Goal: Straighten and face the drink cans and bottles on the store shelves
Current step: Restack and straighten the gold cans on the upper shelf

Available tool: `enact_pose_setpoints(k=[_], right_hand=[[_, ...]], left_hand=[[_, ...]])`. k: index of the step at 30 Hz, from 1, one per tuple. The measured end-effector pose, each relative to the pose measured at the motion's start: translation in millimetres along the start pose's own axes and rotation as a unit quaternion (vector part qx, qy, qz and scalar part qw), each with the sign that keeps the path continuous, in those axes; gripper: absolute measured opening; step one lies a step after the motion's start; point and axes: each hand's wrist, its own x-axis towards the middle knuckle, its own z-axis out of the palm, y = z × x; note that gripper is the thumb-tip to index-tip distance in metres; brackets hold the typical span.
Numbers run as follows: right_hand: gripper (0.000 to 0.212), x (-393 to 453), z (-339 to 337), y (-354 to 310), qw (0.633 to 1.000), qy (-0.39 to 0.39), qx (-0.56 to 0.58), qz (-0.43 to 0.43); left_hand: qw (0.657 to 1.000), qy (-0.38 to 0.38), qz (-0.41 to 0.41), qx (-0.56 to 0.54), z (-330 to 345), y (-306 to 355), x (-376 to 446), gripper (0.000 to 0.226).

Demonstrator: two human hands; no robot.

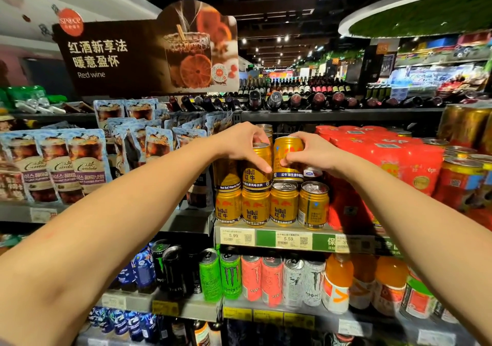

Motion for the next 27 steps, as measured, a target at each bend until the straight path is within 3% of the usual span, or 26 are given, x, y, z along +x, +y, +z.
enact_pose_setpoints(k=[5, 12, 18, 23, 27], right_hand=[[0.074, 0.6, -1.9, 3.3, 0.996, 0.044, -0.063, -0.046], [0.090, -0.7, 6.9, 2.9, 0.992, 0.040, -0.104, -0.065], [0.085, -2.7, 14.0, 2.3, 0.992, 0.024, -0.101, -0.070], [0.083, -3.9, 15.1, 1.6, 0.992, 0.025, -0.104, -0.073], [0.081, -5.3, 17.9, 3.1, 0.993, 0.023, -0.089, -0.070]], left_hand=[[1.000, 0.000, -0.009, 0.028, 2.3, 0.0, -2.6, 0.083], [0.999, -0.008, -0.005, 0.051, -0.2, 3.5, -4.3, 0.084], [0.997, -0.059, -0.018, 0.035, -0.5, -2.3, -7.7, 0.088], [0.999, -0.015, -0.012, 0.027, -0.3, -0.7, -9.5, 0.071], [0.999, 0.009, -0.020, 0.025, 1.3, 0.5, -13.2, 0.089]])
